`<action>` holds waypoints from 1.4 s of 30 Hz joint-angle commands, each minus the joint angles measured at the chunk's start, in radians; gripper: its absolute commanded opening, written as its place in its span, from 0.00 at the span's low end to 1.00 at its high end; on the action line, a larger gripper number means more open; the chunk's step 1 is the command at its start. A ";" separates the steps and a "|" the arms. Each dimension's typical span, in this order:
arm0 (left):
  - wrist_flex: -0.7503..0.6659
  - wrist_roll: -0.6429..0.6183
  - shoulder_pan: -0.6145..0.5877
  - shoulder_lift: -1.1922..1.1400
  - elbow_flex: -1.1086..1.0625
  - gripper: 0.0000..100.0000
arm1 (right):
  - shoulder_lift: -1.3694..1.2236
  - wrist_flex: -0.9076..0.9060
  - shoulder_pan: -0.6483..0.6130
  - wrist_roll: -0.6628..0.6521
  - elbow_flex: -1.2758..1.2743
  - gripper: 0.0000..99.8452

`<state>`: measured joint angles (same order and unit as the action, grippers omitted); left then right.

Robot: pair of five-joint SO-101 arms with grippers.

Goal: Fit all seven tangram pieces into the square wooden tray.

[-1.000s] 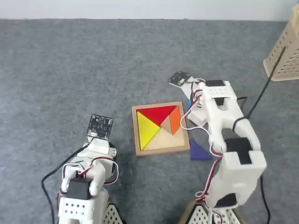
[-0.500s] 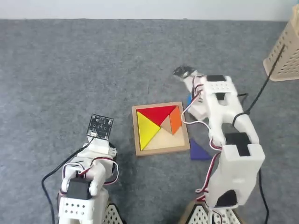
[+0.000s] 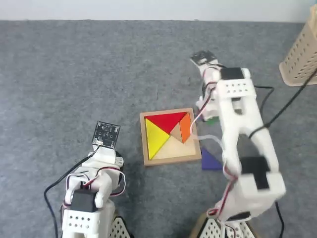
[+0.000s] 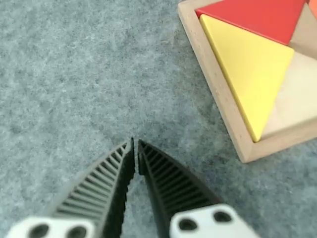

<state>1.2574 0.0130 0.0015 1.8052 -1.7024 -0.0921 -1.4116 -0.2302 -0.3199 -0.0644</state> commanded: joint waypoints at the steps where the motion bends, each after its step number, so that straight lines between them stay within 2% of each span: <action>1: 0.006 -0.006 -0.006 0.020 0.018 0.01 | 0.236 -0.004 -0.133 0.052 -0.103 0.05; 5: 0.006 -0.006 -0.006 0.020 0.018 0.01 | 0.282 0.039 -0.283 0.092 -0.215 0.05; 10: 0.006 -0.006 -0.006 0.020 0.018 0.01 | 0.176 0.124 -0.363 0.129 -0.273 0.05; 19: 0.006 -0.006 -0.006 0.020 0.018 0.01 | -0.010 0.219 -0.397 0.129 -0.269 0.05; 25: 0.006 -0.006 -0.006 0.020 0.018 0.01 | -0.024 0.213 -0.427 0.124 -0.269 0.05; 31: 0.006 -0.006 -0.006 0.020 0.018 0.01 | -0.024 0.208 -0.424 0.098 -0.276 0.16; 42: 0.006 -0.006 -0.006 0.020 0.018 0.01 | -0.024 0.180 -0.430 0.069 -0.276 0.17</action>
<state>1.2574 0.0130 0.0015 1.8052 -1.7024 -0.1197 -1.2137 -0.6506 -0.2110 -0.3468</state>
